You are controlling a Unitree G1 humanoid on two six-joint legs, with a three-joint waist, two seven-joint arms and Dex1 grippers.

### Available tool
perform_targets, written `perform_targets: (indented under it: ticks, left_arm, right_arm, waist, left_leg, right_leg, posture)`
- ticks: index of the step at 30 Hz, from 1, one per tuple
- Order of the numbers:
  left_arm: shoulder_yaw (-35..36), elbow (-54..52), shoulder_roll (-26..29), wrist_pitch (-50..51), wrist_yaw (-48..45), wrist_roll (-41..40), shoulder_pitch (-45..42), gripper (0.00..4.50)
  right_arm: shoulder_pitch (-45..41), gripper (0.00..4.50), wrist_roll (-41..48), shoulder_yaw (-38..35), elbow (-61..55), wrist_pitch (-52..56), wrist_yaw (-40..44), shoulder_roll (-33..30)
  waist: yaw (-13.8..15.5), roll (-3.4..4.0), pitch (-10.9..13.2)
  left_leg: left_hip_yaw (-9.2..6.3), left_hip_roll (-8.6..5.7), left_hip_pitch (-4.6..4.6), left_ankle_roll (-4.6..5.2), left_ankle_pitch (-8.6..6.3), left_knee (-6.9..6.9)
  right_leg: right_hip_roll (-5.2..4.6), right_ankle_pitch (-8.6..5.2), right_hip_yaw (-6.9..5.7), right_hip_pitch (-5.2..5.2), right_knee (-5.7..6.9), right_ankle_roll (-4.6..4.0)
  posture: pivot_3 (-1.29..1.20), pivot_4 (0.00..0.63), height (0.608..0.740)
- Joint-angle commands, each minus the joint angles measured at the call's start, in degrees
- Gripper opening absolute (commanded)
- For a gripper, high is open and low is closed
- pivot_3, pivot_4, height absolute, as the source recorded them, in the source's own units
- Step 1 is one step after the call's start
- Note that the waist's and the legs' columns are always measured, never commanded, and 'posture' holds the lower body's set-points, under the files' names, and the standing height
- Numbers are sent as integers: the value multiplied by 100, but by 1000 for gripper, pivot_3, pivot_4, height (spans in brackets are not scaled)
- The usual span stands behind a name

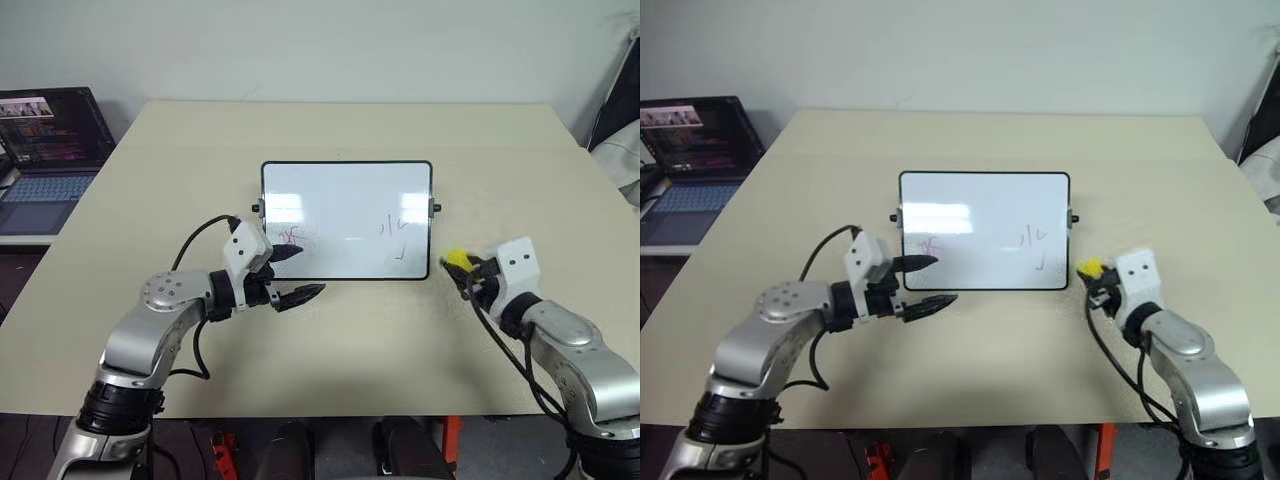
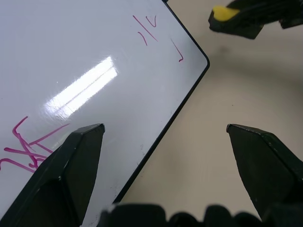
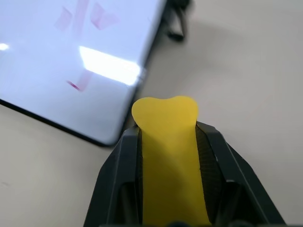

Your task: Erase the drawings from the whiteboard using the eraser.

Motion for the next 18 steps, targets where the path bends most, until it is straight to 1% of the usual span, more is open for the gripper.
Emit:
perform_targets:
  ticks: [1,3,7,11,14,18]
  left_arm:
    - [-6,-160,-96,-42,175,47,-129,4500]
    - [-42,-95,-159,-51,222,71,-218,4500]
    - [-117,151,-285,-238,213,174,-392,4500]
    - [-177,202,-320,-332,97,162,-433,4500]
    - [-131,64,-410,-267,22,-47,-428,4500]
    - [-111,-115,-473,-161,98,-131,-375,4500]
  right_arm:
    - [-731,1175,-375,514,-178,-155,-37,-52]
    - [-1054,1175,-519,717,42,-229,-38,13]
    - [-1800,1175,-1179,1506,904,-722,195,-67]
    - [-2247,1174,-1702,1905,1720,-1222,227,17]
    - [-2293,1174,-1910,1974,2043,-1297,240,70]
    - [-2041,1174,-1986,2231,1929,-1055,826,-177]
  waist:
    - [-4,0,0]
    - [6,0,0]
    - [17,-1,0]
    - [8,-1,0]
    - [22,-1,0]
    - [15,-3,-2]
  left_leg:
    - [6,0,5,0,0,0]
    - [3,0,7,0,0,-1]
    - [3,-6,2,0,0,-1]
    - [7,-5,-7,0,0,-2]
    - [8,-5,-29,0,0,0]
    - [11,-4,-34,0,0,0]
  right_leg:
    - [1,1,0,1,1,0]
    - [2,1,-4,3,0,0]
    - [2,1,-7,2,-5,0]
    - [-2,1,-5,-7,-8,0]
    - [-4,2,-4,-30,-4,0]
    - [-10,2,-1,-38,-3,-1]
  posture:
    - [0,150,740]
    - [0,150,740]
    - [0,150,740]
    - [0,150,740]
    - [0,150,740]
    - [0,150,740]
